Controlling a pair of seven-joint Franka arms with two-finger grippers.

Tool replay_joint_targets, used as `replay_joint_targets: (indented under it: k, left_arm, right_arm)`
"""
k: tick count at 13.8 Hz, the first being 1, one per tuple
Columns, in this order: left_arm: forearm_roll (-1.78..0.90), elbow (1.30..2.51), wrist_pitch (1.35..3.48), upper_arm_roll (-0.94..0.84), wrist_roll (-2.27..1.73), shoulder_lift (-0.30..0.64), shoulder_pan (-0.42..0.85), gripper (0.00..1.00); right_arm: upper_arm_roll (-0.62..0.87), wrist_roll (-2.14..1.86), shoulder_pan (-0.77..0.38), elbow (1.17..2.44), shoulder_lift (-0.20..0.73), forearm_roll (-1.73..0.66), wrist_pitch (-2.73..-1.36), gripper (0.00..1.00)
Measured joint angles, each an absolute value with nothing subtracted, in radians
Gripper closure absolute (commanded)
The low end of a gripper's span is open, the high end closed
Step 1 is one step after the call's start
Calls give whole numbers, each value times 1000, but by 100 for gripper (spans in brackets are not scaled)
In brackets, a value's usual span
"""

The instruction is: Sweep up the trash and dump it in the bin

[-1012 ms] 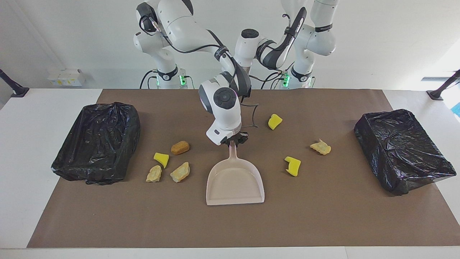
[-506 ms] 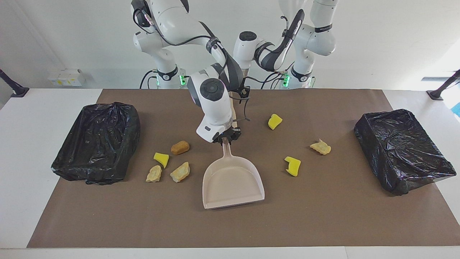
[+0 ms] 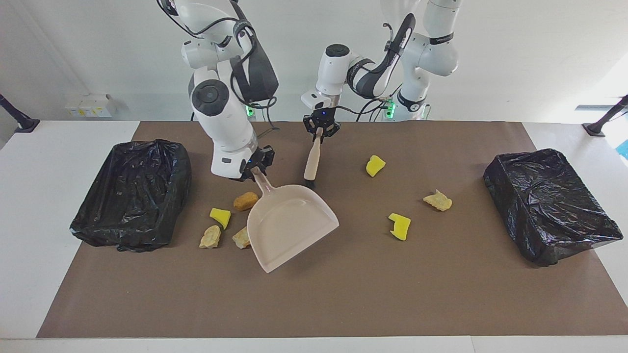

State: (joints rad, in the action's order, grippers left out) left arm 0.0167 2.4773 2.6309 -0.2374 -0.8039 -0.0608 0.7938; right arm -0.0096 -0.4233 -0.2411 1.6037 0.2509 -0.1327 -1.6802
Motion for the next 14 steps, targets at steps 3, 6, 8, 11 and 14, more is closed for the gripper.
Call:
replay_joint_targets:
  k: [3,6,8,11,14]
  left_arm:
    - [17,2474,2623,-230,-804,-61,786,100]
    - [17,2429,2514,-225,-804,-75,733,100]
    - [20,2368,2396,-222,-804,-93,678,100]
    - [34,2317,2293,-219,-779,-136,583,100]
    - [38,2293,2214,-219,-636,-148,486,100]
  right_arm:
    - [-11,-684,-199,1633,241,-51,-1673,100]
    - [-5,-854,-206,1676,232,45,-1699,100]
    - [-3,-961,-213,1706,232,88,-1727,100]
    - [-4,-1109,-212,1756,232,104,-1787,100]
    - [4,-1143,-267,1823,233,104,-1885,100]
